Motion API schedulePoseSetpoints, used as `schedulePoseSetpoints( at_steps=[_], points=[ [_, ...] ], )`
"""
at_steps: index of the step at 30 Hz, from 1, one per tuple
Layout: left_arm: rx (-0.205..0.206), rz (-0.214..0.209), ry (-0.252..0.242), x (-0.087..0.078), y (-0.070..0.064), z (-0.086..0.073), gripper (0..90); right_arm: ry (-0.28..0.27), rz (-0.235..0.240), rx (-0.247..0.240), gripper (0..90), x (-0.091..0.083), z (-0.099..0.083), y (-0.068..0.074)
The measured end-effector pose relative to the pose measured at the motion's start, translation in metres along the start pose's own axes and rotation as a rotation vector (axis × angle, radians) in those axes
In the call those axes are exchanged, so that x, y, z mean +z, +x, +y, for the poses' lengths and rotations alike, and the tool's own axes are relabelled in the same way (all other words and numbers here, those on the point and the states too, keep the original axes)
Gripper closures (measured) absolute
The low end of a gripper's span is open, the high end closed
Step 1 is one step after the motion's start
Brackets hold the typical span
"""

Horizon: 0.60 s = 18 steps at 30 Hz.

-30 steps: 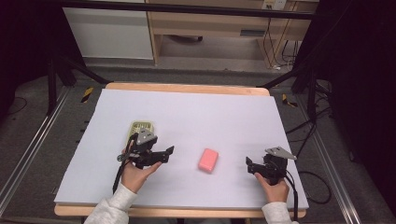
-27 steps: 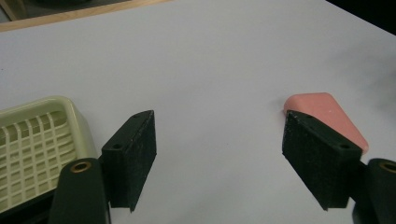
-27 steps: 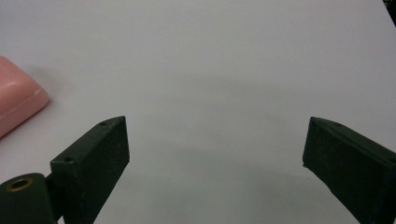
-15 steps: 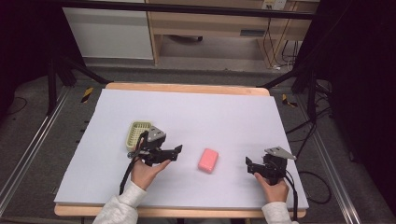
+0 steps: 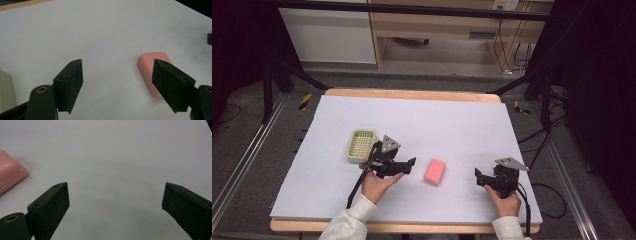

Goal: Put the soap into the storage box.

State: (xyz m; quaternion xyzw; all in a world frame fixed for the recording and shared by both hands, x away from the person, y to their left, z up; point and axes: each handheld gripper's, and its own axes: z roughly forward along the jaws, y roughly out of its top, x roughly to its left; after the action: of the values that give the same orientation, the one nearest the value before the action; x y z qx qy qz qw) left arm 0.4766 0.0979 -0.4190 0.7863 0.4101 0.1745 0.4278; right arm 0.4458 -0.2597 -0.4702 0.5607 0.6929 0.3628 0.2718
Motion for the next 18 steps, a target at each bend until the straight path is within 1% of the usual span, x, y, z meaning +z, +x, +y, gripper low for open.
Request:
schedulePoseSetpoints(
  at_steps=[3,4,6,8,11,18],
  points=[
    [0.011,-0.004,0.006,0.004,-0.006,0.003,24.4,0.002,0.001,-0.001,7.9,0.000,0.000,0.000],
    [0.011,-0.004,0.006,0.004,-0.006,0.003,24.4,0.002,0.001,-0.001,7.9,0.000,0.000,0.000],
    [0.029,-0.002,0.013,0.007,-0.010,0.004,24.4,-0.003,0.001,-0.004,8.0,-0.001,0.000,0.001],
    [0.035,-0.007,0.018,0.009,-0.012,0.005,24.4,-0.003,0.001,-0.008,8.0,-0.001,0.000,0.001],
    [0.035,-0.013,0.014,0.011,-0.015,0.006,24.4,-0.001,0.000,-0.010,8.1,0.000,0.000,0.001],
    [0.045,-0.023,0.026,0.017,-0.022,0.008,24.4,-0.010,-0.002,-0.008,8.5,-0.002,0.000,0.001]
  ],
)
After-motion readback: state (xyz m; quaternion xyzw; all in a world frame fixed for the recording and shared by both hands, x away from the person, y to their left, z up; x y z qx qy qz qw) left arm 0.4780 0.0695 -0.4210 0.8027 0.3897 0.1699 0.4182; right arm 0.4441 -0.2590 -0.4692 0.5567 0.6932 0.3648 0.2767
